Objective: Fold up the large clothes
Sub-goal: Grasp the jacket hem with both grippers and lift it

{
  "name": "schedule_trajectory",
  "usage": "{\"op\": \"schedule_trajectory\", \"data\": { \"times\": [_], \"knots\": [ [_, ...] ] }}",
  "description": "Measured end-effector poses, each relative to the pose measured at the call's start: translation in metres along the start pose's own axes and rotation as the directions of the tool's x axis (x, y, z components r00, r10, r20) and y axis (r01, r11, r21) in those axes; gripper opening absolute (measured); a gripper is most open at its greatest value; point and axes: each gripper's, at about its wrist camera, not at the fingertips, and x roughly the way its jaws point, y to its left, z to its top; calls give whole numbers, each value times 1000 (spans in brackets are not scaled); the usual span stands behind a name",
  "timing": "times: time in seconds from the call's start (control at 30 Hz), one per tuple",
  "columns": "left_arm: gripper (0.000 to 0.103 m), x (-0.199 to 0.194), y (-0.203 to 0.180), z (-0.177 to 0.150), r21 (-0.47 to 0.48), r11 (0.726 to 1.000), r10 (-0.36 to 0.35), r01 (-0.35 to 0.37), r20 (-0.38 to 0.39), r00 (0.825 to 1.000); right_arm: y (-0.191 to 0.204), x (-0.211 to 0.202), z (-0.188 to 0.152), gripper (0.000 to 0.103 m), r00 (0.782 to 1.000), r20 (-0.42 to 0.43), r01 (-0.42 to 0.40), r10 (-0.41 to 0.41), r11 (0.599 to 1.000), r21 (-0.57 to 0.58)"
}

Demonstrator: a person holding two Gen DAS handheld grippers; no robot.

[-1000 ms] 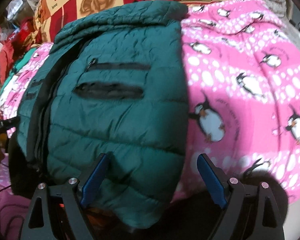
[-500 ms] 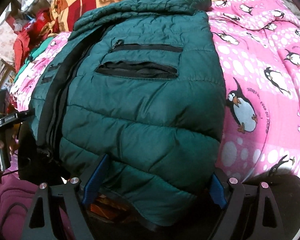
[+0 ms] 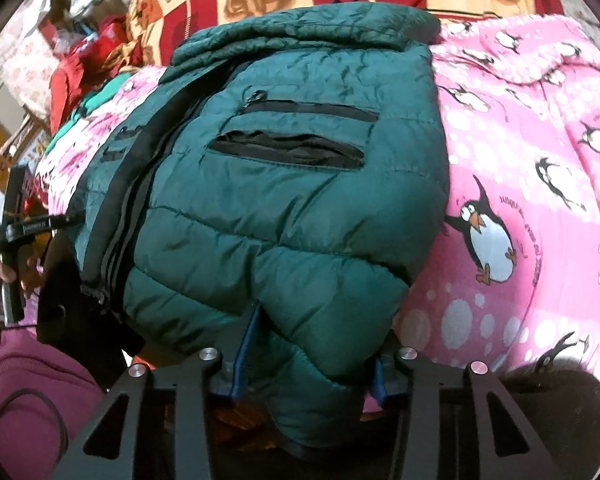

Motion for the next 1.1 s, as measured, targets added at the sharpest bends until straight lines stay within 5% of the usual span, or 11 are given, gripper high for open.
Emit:
{"op": "schedule_trajectory", "data": {
  "times": [0.17, 0.3, 0.4, 0.7, 1.1],
  "knots": [
    [51, 2, -3, 1, -5, 1000, 10, -10, 5, 1000, 10, 9, 6, 44, 999, -10, 31, -31, 998, -46],
    [21, -12, -11, -2, 53, 997, 47, -50, 60, 997, 18, 2, 6, 28, 999, 27, 44, -42, 995, -85],
    [14, -23, -15, 0, 70, 996, 42, -49, 97, 994, 19, -9, 8, 23, 997, 63, 40, -34, 994, -99],
    [11, -59, -14, 15, 15, 1000, -2, -2, 224, 974, 21, -47, 28, 19, 985, 169, -9, 23, 997, -82],
    [11, -101, -18, 55, -22, 997, -60, 73, 369, 928, 19, -83, 61, 19, 945, 325, -9, 25, 999, -52]
  ]
}}
